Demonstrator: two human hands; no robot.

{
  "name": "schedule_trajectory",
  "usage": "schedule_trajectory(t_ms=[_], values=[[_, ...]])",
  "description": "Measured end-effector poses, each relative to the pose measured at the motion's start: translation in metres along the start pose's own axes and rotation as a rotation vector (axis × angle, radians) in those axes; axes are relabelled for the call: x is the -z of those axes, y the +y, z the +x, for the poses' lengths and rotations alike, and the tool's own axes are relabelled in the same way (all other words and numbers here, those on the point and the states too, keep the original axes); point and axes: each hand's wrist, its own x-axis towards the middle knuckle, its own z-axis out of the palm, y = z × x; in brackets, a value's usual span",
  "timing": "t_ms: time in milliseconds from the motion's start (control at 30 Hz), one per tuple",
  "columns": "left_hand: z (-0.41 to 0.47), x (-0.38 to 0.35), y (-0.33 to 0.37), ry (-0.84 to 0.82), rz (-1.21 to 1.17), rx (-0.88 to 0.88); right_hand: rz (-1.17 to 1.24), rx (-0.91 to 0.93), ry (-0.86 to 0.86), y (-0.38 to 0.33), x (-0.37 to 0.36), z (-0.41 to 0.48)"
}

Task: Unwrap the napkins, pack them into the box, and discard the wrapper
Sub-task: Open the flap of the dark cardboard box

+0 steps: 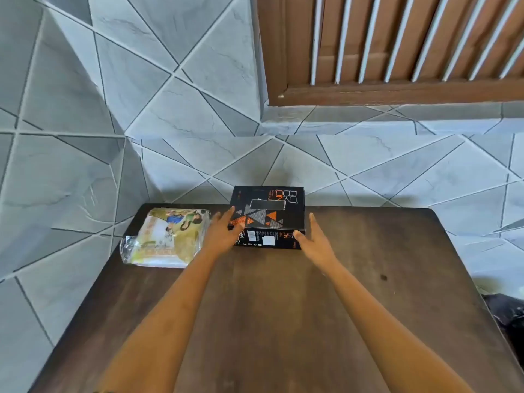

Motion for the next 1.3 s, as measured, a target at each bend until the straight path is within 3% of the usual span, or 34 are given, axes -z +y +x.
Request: schedule_trajectory(t_ms=[133,367,800,900,1000,1300], values=[[0.008,-0.006,-0.008,-0.069,0.000,0.018,0.114,-0.073,-0.044,-0.001,-0.011,0.010],[-0.037,-0.014,-0.016,0.025,-0.013,-0.031,0.040,-0.037,0.060,0.023,-0.018,-0.025],[-0.179,-0.008,-0.025,-0.077,0.181,-0.054,0.276,-0.065,0.414,0.058,-0.017,-0.166],[-0.179,-0.006,-0.026,-0.077,0.173,-0.148,0.318,-0.107,0.379,0.060,-0.014,-0.165],[-0.173,-0.011,-0.016,-0.197,0.212,-0.268,0.387,-0.109,0.284,0.056,-0.009,-0.160],[-0.182,-0.018,-0.003,-0.213,0.392,-0.217,0.498,-0.173,0.108,0.059,0.005,-0.151]])
